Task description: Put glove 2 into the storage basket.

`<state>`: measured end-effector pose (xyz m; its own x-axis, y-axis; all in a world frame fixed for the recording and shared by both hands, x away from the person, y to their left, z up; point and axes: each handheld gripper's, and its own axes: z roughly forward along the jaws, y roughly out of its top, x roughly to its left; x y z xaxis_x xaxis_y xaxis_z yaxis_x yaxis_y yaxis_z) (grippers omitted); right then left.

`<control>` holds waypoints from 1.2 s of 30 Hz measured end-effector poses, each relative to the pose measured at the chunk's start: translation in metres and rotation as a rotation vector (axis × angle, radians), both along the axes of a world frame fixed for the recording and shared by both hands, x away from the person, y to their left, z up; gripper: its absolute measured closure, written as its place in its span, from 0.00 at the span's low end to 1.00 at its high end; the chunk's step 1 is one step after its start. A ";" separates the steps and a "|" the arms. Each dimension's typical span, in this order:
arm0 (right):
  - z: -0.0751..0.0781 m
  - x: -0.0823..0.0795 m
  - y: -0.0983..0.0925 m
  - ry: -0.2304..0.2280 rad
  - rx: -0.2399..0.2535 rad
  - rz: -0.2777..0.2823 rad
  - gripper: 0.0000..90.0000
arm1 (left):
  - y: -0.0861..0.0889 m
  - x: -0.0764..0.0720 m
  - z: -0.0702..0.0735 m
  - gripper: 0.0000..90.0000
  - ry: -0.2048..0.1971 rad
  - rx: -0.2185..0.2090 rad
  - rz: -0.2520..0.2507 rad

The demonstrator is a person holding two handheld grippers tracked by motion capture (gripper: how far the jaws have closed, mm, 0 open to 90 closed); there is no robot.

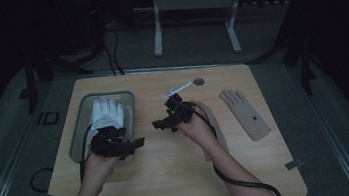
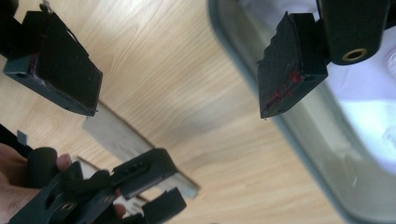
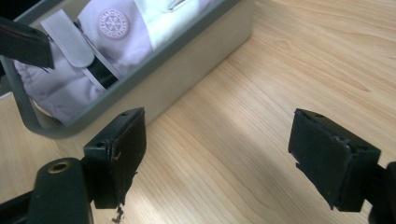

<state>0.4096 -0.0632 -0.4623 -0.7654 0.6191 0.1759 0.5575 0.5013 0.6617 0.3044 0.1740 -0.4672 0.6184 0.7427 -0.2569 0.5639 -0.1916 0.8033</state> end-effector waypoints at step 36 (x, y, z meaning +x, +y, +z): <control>-0.054 -0.020 -0.121 -0.113 -0.072 -0.010 0.17 | -0.089 -0.032 -0.088 0.09 -0.181 0.023 -0.168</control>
<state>0.3901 -0.1840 -0.5162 -0.7718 0.6343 0.0434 0.4863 0.5450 0.6831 0.2725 0.0855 -0.5556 0.7683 0.6296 -0.1150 0.3699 -0.2902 0.8826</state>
